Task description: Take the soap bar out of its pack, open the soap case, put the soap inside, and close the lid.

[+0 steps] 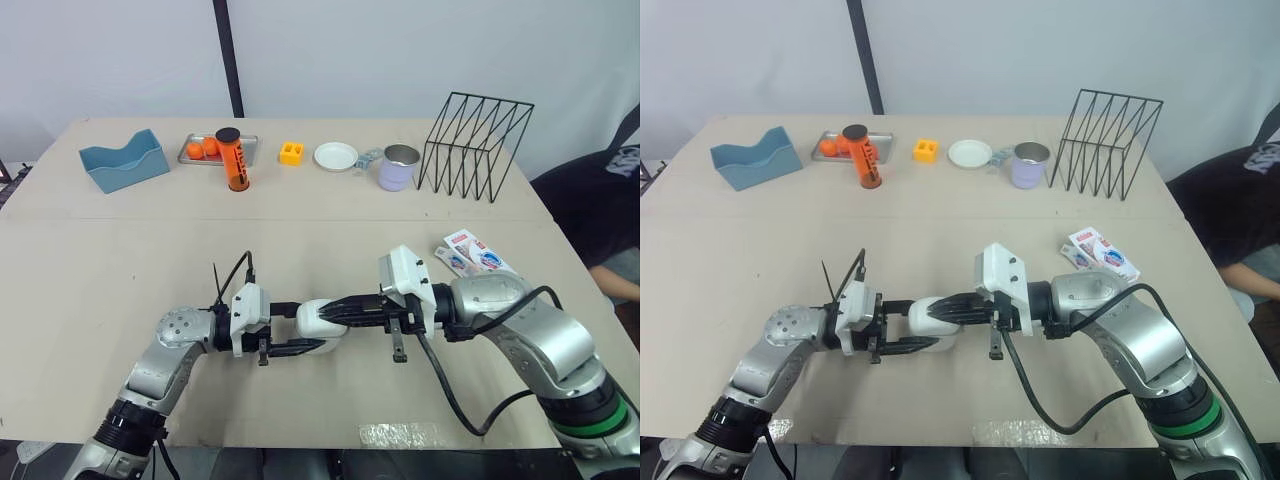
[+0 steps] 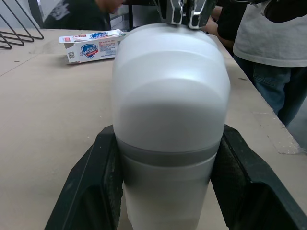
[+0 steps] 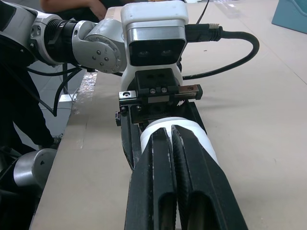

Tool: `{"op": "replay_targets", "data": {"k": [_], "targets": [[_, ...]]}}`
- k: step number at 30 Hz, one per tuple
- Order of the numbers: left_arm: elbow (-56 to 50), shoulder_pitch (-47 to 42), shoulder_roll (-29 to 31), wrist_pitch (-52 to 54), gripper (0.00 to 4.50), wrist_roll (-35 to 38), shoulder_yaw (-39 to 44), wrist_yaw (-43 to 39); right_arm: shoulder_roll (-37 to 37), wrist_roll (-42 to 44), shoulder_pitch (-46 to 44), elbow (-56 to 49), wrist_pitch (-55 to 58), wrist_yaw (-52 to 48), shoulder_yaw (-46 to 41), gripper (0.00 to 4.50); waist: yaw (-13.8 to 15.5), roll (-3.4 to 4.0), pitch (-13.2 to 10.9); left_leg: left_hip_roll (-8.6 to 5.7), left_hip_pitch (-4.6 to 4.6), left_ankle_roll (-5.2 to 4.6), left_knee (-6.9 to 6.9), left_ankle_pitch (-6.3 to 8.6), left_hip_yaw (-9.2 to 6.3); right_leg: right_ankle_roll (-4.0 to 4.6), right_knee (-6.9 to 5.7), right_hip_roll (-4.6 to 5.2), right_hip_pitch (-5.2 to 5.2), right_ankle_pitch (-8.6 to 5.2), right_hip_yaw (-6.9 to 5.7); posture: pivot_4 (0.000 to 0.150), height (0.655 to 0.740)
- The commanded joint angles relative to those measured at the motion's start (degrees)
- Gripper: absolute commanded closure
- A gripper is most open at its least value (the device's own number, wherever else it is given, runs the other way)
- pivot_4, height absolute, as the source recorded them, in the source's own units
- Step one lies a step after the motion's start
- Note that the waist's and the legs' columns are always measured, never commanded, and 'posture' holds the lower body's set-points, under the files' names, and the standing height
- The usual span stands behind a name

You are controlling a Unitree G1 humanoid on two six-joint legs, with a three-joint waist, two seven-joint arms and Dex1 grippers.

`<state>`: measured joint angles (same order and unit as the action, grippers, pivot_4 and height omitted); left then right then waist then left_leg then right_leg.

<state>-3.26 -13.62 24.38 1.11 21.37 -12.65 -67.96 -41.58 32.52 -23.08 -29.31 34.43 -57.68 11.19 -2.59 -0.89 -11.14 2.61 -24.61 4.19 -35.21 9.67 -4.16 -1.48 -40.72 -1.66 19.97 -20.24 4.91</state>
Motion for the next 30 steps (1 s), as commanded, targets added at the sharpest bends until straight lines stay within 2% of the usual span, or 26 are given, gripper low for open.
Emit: {"op": "replay_targets", "data": {"k": [1, 21, 30], "targets": [[-2.18, 0.43, 0.45, -0.43, 2.55, 0.24, 0.16, -0.04, -0.93, -2.65, 1.33, 1.81, 1.14, 0.28, 1.91, 4.36, 0.00, 0.00, 0.01, 0.00, 0.02, 0.00, 0.00, 0.00, 0.00, 0.00, 0.00, 0.00, -0.02, 0.00, 0.00, 0.150, 0.7400], [-1.95, 0.23, 0.63, -0.69, 2.55, 0.33, 0.23, 0.02, -1.84, -2.59, 0.75, 1.21, 9.62, 2.66, 5.65, 4.36, -0.08, -0.26, 0.38, 0.05, 0.23, 0.00, 0.04, 0.00, 0.04, -0.14, 0.00, -0.04, -0.15, -0.08, 0.06, 0.150, 0.7400], [-1.92, 0.39, 0.92, -0.55, 2.55, 0.41, 0.37, 0.00, -1.07, -2.37, 0.21, 2.47, 8.34, 2.75, 3.76, 4.36, -0.11, -0.42, 0.51, 0.06, 0.26, 0.00, 0.08, 0.00, 0.07, -0.14, 0.01, -0.06, -0.15, -0.08, 0.10, 0.150, 0.7400]]}}
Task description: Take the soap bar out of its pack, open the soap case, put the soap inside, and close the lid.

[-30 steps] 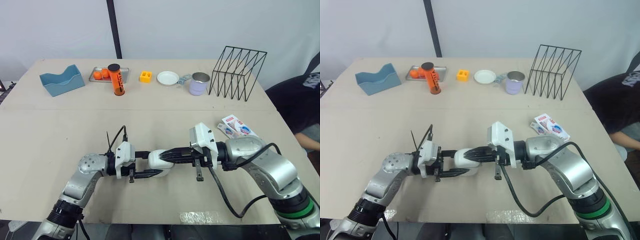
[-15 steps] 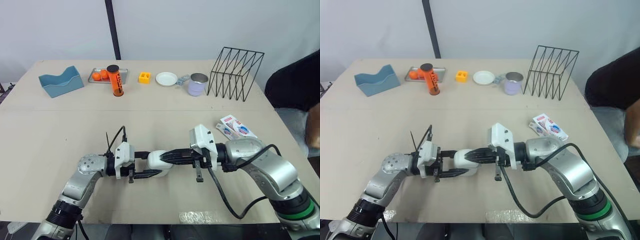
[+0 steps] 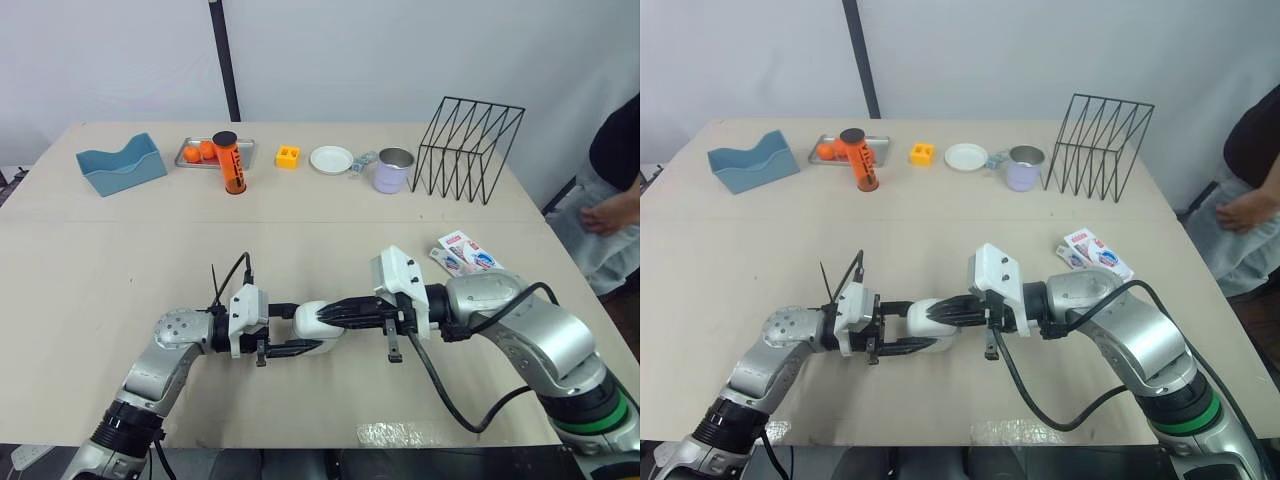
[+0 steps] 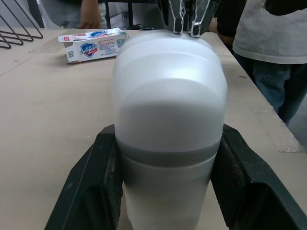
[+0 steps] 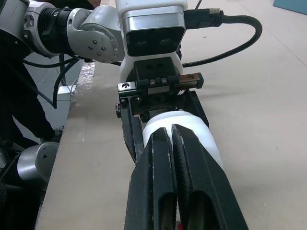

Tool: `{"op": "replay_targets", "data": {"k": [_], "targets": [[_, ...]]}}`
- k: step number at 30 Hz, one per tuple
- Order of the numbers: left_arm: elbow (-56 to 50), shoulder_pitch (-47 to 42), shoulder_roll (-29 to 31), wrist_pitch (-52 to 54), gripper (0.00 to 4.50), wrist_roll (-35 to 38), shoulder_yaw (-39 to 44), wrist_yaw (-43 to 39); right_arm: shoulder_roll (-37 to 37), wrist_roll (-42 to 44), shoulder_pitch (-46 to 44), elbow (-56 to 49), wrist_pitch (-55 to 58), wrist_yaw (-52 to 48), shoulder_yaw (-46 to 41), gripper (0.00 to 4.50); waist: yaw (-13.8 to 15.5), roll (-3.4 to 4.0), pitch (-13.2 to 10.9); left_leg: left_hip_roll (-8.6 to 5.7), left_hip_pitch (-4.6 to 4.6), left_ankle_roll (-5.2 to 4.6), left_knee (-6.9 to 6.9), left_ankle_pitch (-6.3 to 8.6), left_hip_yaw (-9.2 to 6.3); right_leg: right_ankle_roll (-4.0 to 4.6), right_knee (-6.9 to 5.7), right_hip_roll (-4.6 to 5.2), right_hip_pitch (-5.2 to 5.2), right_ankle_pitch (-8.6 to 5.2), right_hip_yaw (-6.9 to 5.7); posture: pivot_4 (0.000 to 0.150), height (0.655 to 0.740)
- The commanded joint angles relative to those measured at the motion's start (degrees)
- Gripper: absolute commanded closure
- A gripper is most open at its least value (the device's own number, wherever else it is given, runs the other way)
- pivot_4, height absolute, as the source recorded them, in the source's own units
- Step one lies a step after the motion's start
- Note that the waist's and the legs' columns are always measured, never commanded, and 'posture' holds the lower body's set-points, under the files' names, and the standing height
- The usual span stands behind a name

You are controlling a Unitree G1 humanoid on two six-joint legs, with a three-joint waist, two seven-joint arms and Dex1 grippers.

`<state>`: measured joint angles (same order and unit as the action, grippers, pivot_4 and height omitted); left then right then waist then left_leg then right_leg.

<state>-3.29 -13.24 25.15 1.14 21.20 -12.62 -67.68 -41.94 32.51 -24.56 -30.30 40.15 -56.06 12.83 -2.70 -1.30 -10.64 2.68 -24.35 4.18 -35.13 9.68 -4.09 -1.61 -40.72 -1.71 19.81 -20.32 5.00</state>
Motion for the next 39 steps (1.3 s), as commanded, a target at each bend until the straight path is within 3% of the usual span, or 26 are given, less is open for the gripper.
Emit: {"op": "replay_targets", "data": {"k": [1, 15, 19, 25, 39], "targets": [[-1.84, 0.00, 0.15, -0.55, 2.55, 0.58, 0.36, -0.24, -0.47, -1.89, 1.54, 3.86, 2.04, 0.92, 1.15, 4.36, 0.00, -0.01, 0.01, 0.00, 0.00, 0.00, 0.00, 0.00, 0.00, 0.00, 0.00, 0.00, 0.00, 0.00, 0.00, 0.150, 0.7400], [-1.23, -0.26, 0.48, -0.34, 2.55, 0.75, 0.87, -0.24, -0.58, 2.30, 7.11, 13.47, -15.33, -10.97, -13.33, 4.36, 0.11, -0.03, -0.09, -0.03, -0.22, 0.00, 0.14, 0.00, 0.03, 0.02, 0.05, 0.02, 0.23, 0.01, 0.00, 0.150, 0.7400], [-1.36, -0.22, 0.59, -0.12, 2.55, 0.94, 1.12, -0.10, -0.37, -1.87, 12.04, 18.37, -29.37, -17.42, -14.86, 2.78, 0.10, -0.03, -0.09, -0.04, -0.21, 0.00, 0.14, 0.00, 0.03, 0.01, 0.09, 0.03, 0.20, 0.01, -0.02, 0.150, 0.7400], [-1.84, 0.13, 0.89, 0.24, 2.55, 1.17, 1.21, 0.10, 0.03, -1.14, 14.50, 22.57, -36.04, -21.88, -16.04, 0.10, 0.00, 0.01, -0.11, -0.02, -0.16, 0.02, 0.14, -0.01, 0.05, 0.02, 0.09, 0.01, 0.18, 0.02, 0.03, 0.150, 0.7400], [-4.51, 0.58, 1.41, 5.55, 2.55, 4.17, 2.89, 2.19, 1.51, -1.92, 18.98, 25.40, -42.24, -24.12, -16.59, 0.10, 0.08, 0.01, -0.11, -0.03, -0.13, 0.03, 0.15, -0.02, 0.05, 0.02, 0.09, 0.01, 0.14, 0.01, 0.03, 0.150, 0.7400]]}}
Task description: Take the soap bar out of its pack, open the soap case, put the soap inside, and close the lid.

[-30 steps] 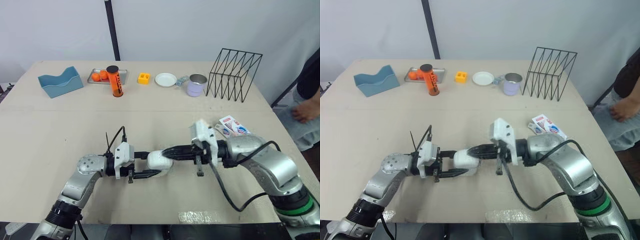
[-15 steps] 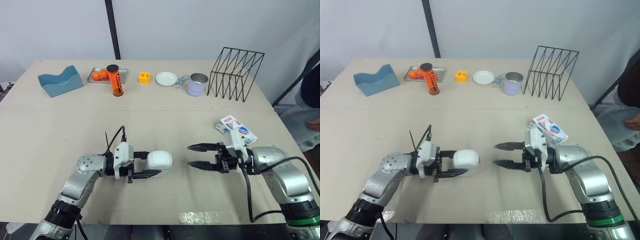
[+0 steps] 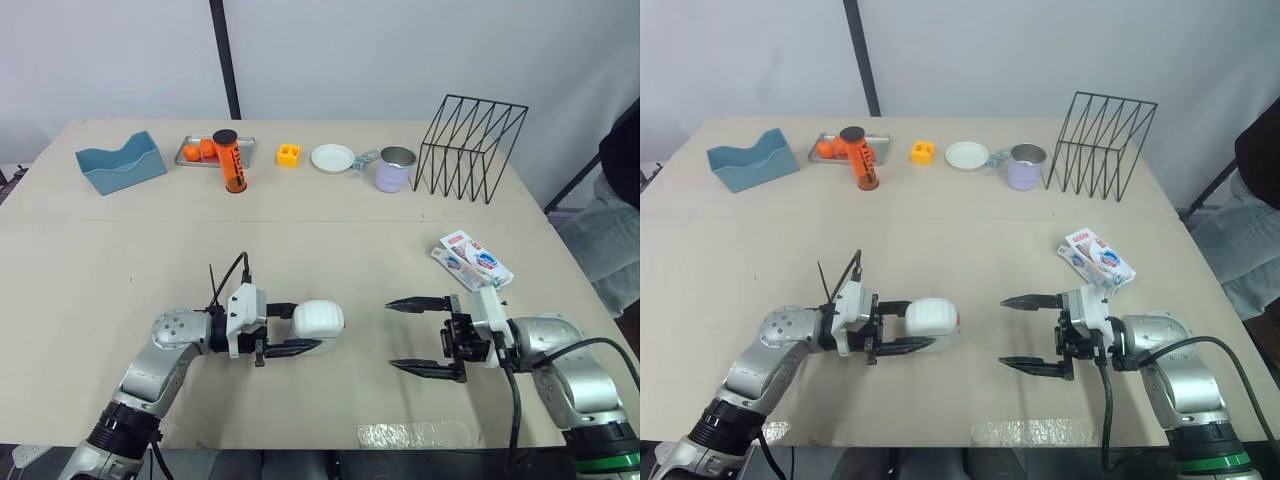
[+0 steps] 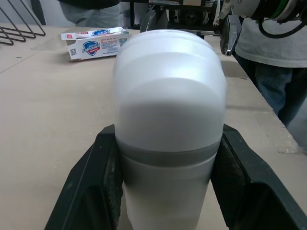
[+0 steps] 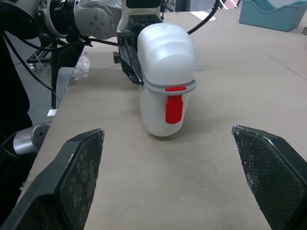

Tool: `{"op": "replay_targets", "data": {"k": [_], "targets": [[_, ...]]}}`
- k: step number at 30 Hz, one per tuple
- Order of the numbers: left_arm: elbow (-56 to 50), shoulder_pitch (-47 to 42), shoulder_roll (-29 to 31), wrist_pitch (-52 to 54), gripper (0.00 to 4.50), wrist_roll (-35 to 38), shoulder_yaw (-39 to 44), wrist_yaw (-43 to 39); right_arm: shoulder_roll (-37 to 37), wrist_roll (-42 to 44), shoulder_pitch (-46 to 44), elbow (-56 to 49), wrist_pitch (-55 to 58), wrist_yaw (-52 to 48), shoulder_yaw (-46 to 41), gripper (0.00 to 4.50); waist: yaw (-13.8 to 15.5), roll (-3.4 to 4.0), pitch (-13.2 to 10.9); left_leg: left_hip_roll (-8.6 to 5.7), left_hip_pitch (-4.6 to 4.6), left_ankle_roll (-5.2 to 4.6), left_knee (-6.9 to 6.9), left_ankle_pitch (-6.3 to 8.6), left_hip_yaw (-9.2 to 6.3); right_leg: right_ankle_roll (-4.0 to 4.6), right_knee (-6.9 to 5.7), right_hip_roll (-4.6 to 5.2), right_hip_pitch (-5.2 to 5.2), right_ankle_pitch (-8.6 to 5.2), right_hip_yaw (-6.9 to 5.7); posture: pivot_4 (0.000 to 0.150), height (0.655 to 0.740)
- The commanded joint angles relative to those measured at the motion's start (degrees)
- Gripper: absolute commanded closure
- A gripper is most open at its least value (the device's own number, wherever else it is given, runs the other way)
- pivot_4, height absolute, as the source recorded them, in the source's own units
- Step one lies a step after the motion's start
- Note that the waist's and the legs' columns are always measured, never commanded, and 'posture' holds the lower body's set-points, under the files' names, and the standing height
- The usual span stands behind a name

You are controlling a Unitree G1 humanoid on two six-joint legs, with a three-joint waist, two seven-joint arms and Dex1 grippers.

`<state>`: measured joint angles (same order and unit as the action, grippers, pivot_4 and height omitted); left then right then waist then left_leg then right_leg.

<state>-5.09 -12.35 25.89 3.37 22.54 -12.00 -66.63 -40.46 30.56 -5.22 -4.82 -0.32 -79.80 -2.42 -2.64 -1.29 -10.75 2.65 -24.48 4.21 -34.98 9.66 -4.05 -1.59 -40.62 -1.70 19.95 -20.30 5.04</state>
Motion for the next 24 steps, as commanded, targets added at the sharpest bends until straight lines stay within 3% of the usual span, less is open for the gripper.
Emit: {"op": "replay_targets", "data": {"k": [1, 6, 18, 24], "targets": [[-3.51, -0.51, 0.96, 5.67, 2.55, 4.19, 2.78, 1.49, 0.01, -0.04, -0.51, -0.04, -1.90, -0.36, -1.24, 0.10, 0.02, 0.00, 0.00, 0.00, 0.00, 0.00, 0.00, 0.00, 0.00, 0.00, 0.00, 0.00, 0.00, 0.00, -0.01, 0.150, 0.7400], [-7.15, -1.45, 3.11, 17.92, 2.55, 11.11, 5.24, 3.23, 0.14, 0.05, -1.92, -0.51, -1.33, 0.34, -0.75, 0.10, 0.01, 0.02, -0.02, 0.00, 0.00, 0.00, 0.00, 0.00, -0.01, 0.00, 0.00, 0.00, 0.00, 0.00, -0.01, 0.150, 0.7400], [-8.17, -5.60, 4.22, 55.62, 2.55, 35.12, 12.57, 16.56, 0.81, 0.31, -4.05, -0.83, -0.52, 0.83, -0.36, 0.10, 0.04, 0.01, -0.02, -0.01, -0.02, 0.03, 0.00, -0.02, -0.07, -0.02, -0.02, 0.03, -0.01, -0.01, -0.08, 0.150, 0.7400], [-5.78, -8.10, 4.12, 67.13, 2.55, 40.03, 13.59, 21.98, 0.98, 0.54, -4.30, -1.56, -0.03, 1.13, -0.27, 0.10, 0.05, 0.01, -0.02, -0.02, -0.03, 0.03, 0.00, -0.02, -0.08, -0.02, -0.01, 0.04, -0.01, -0.01, -0.08, 0.150, 0.7400]]}}
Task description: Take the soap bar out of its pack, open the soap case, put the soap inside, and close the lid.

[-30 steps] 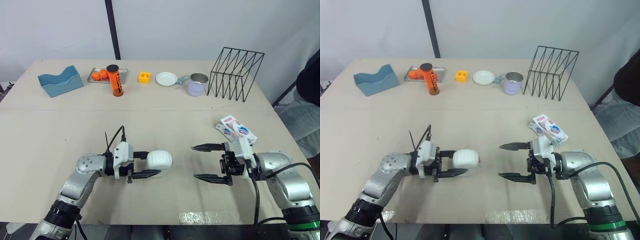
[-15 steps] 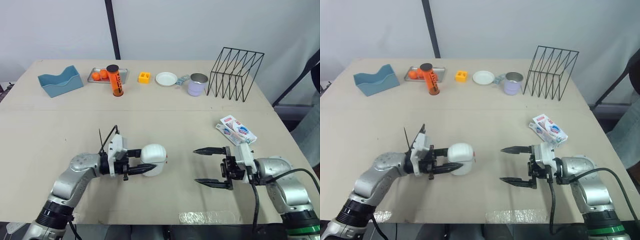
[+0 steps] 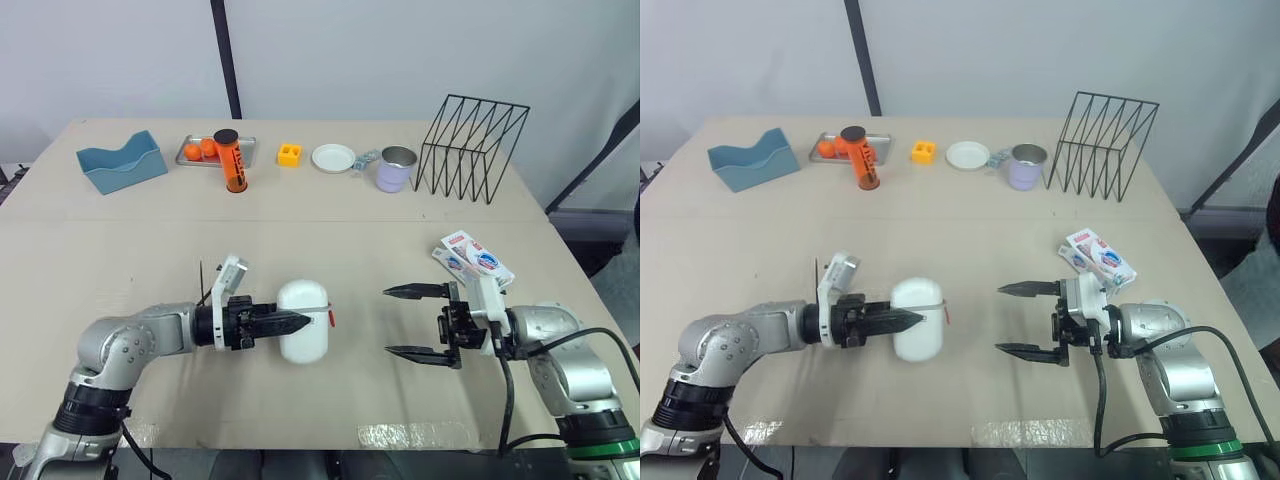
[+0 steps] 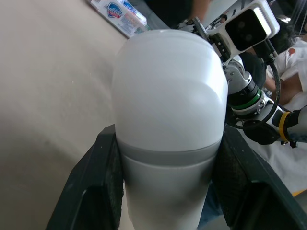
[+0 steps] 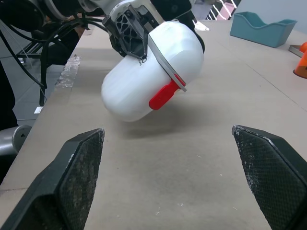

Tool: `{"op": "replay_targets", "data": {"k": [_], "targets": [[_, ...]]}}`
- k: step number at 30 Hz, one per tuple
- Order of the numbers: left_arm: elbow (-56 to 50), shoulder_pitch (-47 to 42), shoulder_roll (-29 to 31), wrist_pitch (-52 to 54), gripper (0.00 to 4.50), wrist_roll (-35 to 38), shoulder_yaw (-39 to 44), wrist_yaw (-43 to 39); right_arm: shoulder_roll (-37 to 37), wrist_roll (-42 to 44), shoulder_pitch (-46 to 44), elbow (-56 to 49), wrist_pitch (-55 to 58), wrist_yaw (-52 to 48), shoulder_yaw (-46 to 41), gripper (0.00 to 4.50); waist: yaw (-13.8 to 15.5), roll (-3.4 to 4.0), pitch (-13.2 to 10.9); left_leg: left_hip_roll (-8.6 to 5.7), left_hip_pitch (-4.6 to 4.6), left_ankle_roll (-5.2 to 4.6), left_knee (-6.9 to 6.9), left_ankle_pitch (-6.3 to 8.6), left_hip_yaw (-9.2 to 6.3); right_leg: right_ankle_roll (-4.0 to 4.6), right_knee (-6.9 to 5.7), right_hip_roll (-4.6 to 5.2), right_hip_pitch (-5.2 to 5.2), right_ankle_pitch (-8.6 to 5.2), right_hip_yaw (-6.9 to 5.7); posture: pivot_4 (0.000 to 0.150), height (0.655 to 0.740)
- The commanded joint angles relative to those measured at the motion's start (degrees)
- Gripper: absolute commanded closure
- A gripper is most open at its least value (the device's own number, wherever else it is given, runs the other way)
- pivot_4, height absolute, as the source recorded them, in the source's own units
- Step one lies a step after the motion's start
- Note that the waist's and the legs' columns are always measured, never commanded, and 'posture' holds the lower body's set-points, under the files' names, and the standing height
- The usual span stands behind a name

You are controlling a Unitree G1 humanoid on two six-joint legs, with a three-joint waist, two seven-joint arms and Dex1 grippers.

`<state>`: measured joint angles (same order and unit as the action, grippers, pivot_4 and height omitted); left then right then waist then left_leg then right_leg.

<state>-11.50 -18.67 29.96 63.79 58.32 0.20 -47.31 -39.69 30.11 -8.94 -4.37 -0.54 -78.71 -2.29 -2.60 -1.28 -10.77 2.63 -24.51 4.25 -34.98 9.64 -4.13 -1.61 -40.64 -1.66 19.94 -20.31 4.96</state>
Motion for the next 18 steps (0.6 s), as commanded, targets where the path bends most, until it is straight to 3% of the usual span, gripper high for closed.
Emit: {"op": "replay_targets", "data": {"k": [1, 18], "targets": [[1.08, -1.97, -0.20, 7.83, 2.55, 4.43, 1.40, 3.47, 0.24, 1.06, -0.58, -2.19, 0.31, 0.09, -0.38, 0.10, 0.02, 0.00, 0.00, 0.00, 0.00, 0.01, 0.00, 0.00, -0.01, 0.00, 0.00, 0.00, 0.00, 0.00, -0.01, 0.150, 0.7400], [8.59, -5.04, -3.61, 14.34, 2.55, 0.70, 1.30, 10.89, 0.60, 1.38, 0.52, -3.71, 1.54, 0.24, -0.57, 0.10, 0.01, 0.00, 0.01, -0.02, 0.05, 0.05, 0.00, -0.03, -0.02, 0.07, -0.04, 0.01, -0.03, 0.04, -0.01, 0.150, 0.7400]]}}
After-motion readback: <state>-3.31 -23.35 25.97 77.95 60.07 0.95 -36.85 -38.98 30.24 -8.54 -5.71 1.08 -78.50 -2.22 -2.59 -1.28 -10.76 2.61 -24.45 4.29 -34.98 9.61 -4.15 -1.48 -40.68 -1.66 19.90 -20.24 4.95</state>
